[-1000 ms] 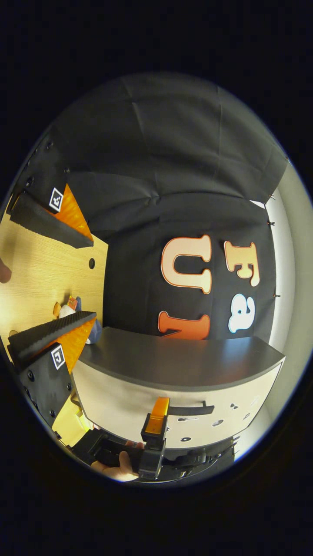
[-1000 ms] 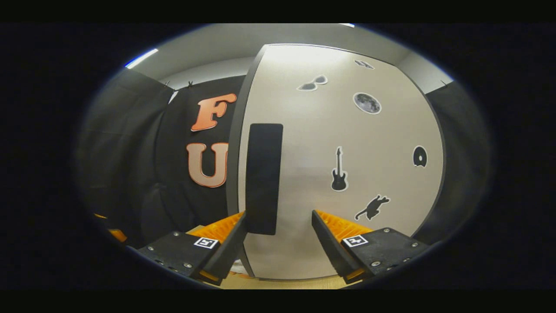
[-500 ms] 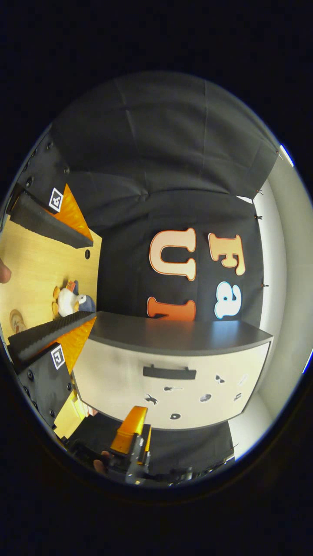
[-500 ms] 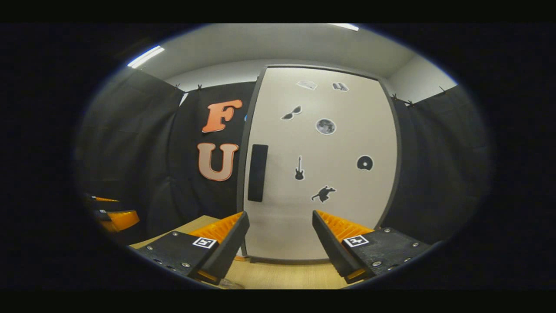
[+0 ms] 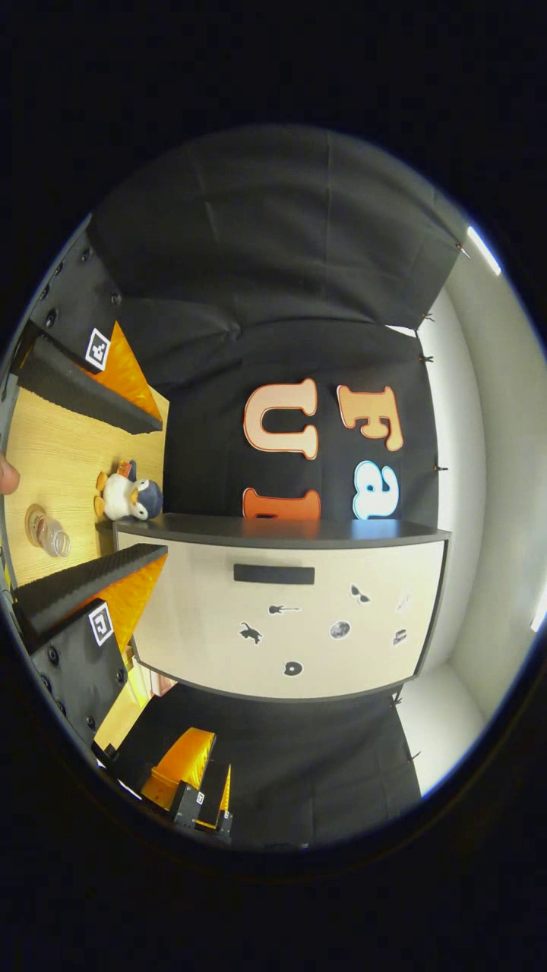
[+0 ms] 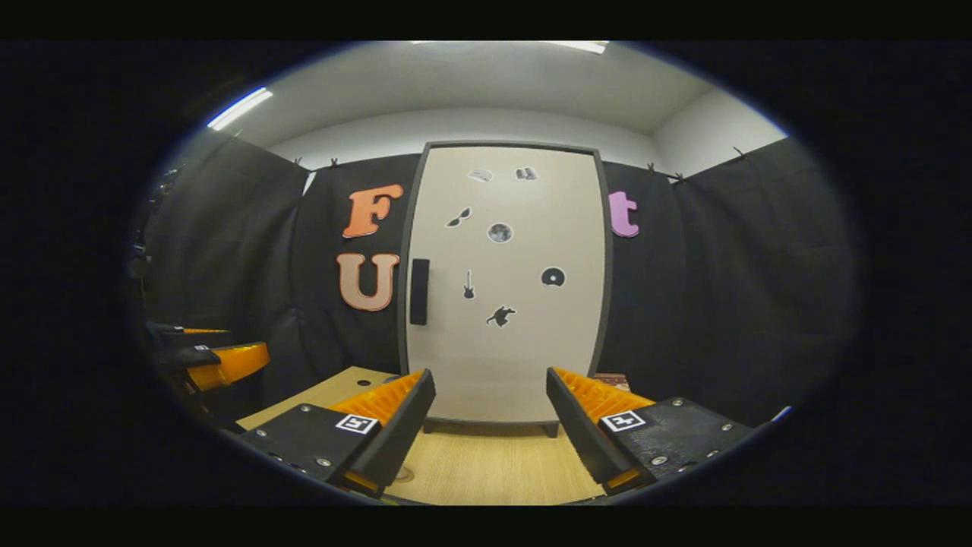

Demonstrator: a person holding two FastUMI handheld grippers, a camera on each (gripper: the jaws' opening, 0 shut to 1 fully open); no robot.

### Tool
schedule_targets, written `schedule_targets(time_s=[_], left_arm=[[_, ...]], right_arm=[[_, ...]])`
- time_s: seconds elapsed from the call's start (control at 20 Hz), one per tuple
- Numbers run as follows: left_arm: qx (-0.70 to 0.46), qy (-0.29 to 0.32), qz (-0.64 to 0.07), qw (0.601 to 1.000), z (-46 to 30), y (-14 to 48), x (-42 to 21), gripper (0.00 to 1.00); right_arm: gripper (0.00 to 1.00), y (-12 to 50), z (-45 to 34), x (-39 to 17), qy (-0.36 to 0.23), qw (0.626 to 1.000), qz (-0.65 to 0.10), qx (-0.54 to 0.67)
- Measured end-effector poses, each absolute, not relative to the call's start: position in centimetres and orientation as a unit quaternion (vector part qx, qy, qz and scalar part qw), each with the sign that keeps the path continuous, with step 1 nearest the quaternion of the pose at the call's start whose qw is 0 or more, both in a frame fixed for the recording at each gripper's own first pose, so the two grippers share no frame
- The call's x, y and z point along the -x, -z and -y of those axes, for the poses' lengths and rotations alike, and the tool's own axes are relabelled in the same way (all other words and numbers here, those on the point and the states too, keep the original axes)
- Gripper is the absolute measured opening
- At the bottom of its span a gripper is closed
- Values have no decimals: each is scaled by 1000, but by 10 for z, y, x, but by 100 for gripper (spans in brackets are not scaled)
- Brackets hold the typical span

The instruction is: Open the cabinet door with the right hand, grasp the bottle in the cabinet with the left hand and place it on the coaster, then close the cabinet door with the right hand.

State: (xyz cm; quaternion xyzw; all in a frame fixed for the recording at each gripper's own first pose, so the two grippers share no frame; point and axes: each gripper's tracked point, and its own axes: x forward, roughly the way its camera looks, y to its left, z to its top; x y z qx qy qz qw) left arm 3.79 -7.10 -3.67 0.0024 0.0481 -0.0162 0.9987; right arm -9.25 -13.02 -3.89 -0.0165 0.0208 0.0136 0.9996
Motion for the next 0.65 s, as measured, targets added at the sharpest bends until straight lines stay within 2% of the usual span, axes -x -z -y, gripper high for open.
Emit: schedule_targets(time_s=[0.25,0.65], left_arm=[[-7,17,-40,999,88,26,-19,95],[-12,13,-34,999,93,19,-2,95]], right_arm=[[92,30,146,119,-10,1000,-13,13],[92,25,148,132,-19,1000,-10,9]])
